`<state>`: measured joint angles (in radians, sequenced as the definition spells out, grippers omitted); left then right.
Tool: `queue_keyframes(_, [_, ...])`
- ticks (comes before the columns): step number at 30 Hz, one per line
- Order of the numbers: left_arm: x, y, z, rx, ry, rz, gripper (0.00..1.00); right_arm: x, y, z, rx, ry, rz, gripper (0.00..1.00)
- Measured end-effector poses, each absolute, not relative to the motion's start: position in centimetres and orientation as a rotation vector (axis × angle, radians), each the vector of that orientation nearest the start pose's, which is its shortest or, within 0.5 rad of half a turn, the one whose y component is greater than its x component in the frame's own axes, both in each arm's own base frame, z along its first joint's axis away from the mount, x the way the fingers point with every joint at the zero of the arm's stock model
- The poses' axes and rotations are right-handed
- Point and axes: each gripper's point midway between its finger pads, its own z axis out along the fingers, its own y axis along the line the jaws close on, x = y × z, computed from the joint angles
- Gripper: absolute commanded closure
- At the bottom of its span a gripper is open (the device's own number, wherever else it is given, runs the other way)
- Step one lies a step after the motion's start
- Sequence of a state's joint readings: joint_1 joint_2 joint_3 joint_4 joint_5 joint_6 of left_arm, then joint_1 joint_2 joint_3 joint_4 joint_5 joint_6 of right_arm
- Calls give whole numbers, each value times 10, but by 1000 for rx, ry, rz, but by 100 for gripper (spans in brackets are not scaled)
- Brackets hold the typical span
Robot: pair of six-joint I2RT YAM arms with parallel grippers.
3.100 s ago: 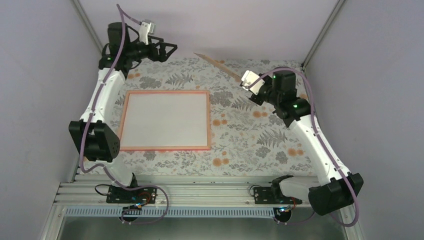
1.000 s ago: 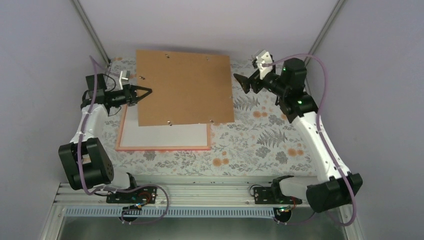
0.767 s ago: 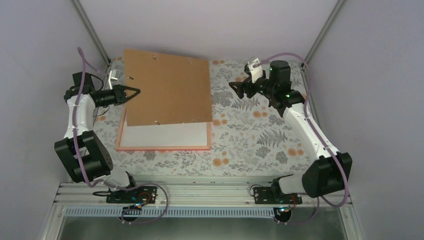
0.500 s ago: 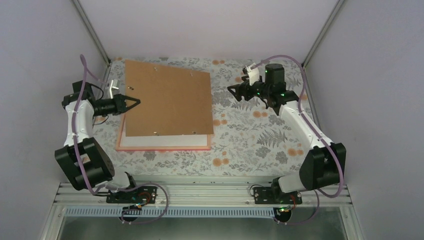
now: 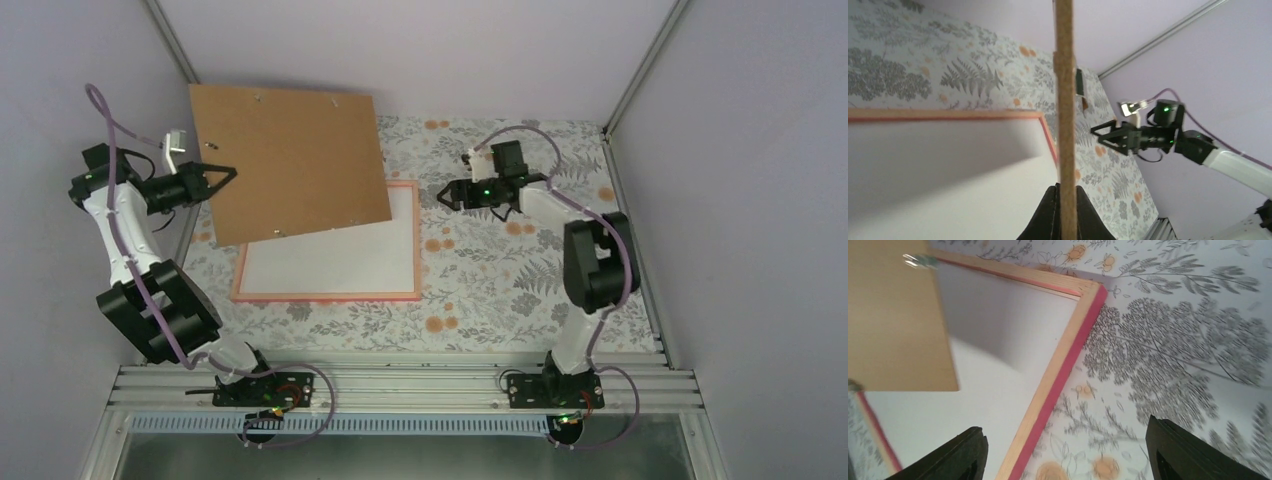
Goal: Put the photo into the frame
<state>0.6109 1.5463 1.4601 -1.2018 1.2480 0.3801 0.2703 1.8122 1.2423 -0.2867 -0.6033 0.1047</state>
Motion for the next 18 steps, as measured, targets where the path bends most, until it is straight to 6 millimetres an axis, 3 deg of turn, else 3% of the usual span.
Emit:
queue_keyframes(4, [337, 51, 305, -68, 2012, -1170, 98, 436, 250, 103, -467, 2431, 885, 27])
queue_keyframes(11, [333, 75, 307, -140, 1983, -1131, 98, 457, 301, 93, -459, 2455, 764, 33])
queue_keyframes(15, [329, 78, 312, -153, 1972, -1119, 98, 461, 308, 76, -448, 2485, 653, 44])
queue_keyframes(18, [329, 78, 314, -155, 1962, -1124, 98, 461, 304, 62, -428, 2520, 577, 45])
